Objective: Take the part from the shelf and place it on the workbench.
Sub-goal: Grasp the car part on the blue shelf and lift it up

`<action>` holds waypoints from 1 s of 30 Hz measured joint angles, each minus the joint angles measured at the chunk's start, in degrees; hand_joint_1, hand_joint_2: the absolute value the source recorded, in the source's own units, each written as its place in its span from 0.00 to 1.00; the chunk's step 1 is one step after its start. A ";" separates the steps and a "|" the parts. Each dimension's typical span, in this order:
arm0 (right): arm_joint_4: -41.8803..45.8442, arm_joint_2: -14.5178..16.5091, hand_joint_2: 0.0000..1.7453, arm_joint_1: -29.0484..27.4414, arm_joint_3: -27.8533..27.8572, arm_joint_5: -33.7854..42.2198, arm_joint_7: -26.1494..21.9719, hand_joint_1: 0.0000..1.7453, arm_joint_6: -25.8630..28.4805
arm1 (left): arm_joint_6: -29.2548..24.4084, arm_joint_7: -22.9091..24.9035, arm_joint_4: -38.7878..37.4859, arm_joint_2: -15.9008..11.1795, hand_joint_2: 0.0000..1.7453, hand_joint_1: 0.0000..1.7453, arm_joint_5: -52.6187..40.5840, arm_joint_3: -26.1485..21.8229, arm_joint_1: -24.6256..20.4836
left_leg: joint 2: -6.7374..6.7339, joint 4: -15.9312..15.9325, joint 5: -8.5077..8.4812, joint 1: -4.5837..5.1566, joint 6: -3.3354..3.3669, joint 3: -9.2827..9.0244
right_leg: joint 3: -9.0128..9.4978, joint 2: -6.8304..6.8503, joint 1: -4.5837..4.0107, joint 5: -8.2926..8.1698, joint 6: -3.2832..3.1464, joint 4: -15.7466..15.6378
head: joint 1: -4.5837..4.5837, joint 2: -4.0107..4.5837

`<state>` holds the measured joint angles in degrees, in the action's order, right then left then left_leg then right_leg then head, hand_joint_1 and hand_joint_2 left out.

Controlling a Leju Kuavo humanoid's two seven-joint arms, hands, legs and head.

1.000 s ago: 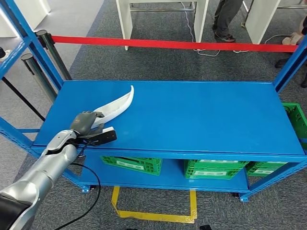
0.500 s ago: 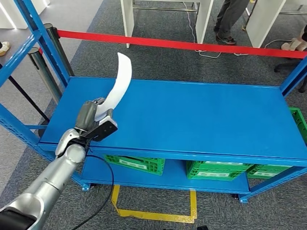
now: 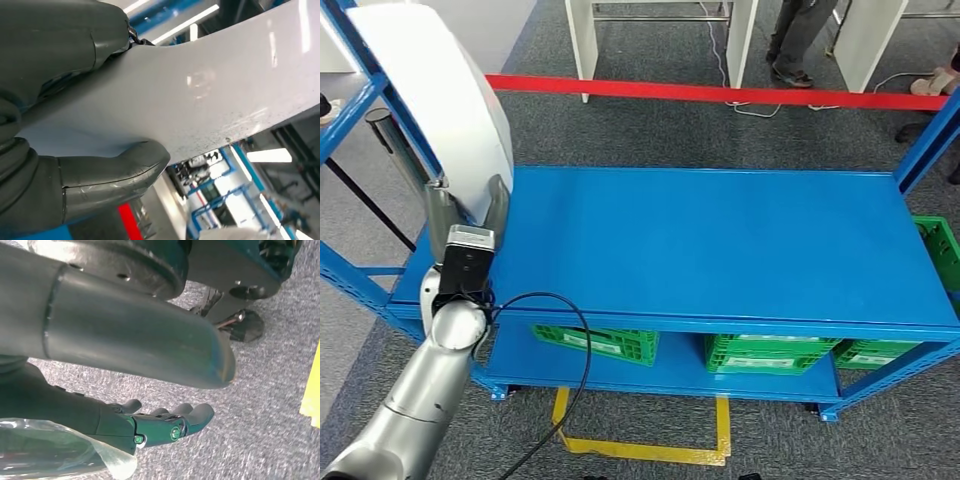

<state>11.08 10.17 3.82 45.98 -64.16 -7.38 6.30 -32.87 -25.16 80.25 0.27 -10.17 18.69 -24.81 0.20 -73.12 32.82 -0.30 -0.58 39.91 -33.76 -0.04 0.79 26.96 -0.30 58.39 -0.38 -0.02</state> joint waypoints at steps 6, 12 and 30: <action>-0.01 0.18 0.00 0.07 0.25 -0.14 0.11 0.00 0.26 | -3.52 -1.04 3.65 -0.02 1.00 1.00 1.55 -1.33 0.18 | 0.09 14.41 -5.91 0.47 1.27 -6.76 | -0.65 0.04 -0.30 -0.55 1.15 0.21 | -0.08 0.00; -0.02 0.21 0.00 0.00 0.53 -0.29 0.23 0.00 0.25 | -6.39 -1.57 4.20 -0.01 1.00 1.00 0.02 -1.72 0.28 | -0.24 15.16 -7.98 0.17 2.91 -5.02 | -4.77 0.01 -0.13 7.97 2.52 10.87 | -0.32 0.00; -0.13 0.30 0.00 0.11 1.03 -0.28 0.56 0.00 0.18 | -7.12 -1.55 4.16 0.02 1.00 1.00 -5.81 -4.01 2.06 | -0.07 -1.15 -0.50 -0.10 -0.94 0.55 | 1.48 0.42 -0.30 0.60 -0.21 -1.26 | 0.28 0.00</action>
<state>10.95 10.47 3.94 47.01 -64.44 -6.82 6.48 -39.99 -26.71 84.42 0.29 -15.98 14.68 -22.75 0.13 -74.27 32.32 -0.40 -1.52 40.45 -32.29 0.38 0.49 27.55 -0.51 57.13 -0.09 -0.02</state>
